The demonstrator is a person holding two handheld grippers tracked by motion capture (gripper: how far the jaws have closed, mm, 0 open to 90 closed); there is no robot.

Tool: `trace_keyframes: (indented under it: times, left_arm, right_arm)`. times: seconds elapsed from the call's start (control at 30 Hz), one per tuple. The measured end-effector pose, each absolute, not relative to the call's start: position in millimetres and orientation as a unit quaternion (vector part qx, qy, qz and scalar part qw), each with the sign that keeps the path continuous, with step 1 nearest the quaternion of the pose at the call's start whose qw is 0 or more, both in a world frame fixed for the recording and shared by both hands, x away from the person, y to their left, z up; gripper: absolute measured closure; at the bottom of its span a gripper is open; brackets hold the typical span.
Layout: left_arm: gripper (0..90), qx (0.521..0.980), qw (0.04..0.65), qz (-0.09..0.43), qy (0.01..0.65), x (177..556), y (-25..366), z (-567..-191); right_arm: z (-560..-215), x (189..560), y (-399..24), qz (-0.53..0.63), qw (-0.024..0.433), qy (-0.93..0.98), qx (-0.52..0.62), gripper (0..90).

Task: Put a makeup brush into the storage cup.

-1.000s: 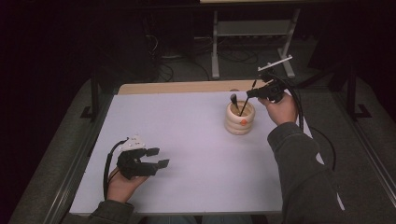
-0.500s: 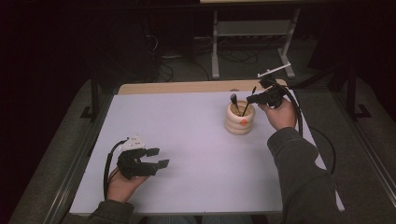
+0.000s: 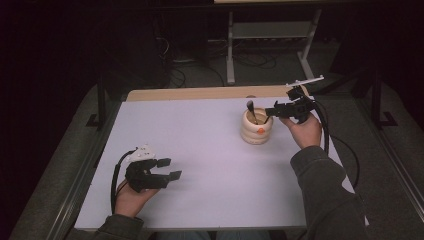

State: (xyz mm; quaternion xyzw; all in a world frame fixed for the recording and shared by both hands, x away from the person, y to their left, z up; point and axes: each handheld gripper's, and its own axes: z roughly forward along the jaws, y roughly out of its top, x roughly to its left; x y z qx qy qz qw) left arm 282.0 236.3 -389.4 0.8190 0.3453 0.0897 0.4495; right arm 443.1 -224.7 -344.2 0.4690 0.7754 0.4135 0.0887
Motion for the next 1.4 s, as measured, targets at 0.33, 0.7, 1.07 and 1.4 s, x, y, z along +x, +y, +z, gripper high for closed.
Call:
trace_keyframes:
  times: [0.33, 0.7, 1.07, 1.4]
  left_arm:
    - [33.6, 0.810, 0.460, 0.098, 0.349, 283.0, 240.9, -386.3]
    - [30.4, 0.814, 0.454, 0.095, 0.351, 283.2, 241.8, -387.1]
    - [29.9, 0.810, 0.458, 0.102, 0.352, 283.2, 242.0, -386.4]
    - [29.3, 0.815, 0.451, 0.115, 0.346, 283.8, 244.8, -386.1]
  right_arm:
    - [-350.8, 423.4, -237.0, 0.436, 0.097, 0.763, 0.467, 38.1]
    - [-354.8, 406.5, -237.3, 0.449, 0.101, 0.761, 0.457, 33.6]
    - [-359.3, 390.0, -237.5, 0.458, 0.101, 0.761, 0.448, 31.8]
    - [-368.3, 375.5, -233.4, 0.459, 0.096, 0.762, 0.446, 29.5]
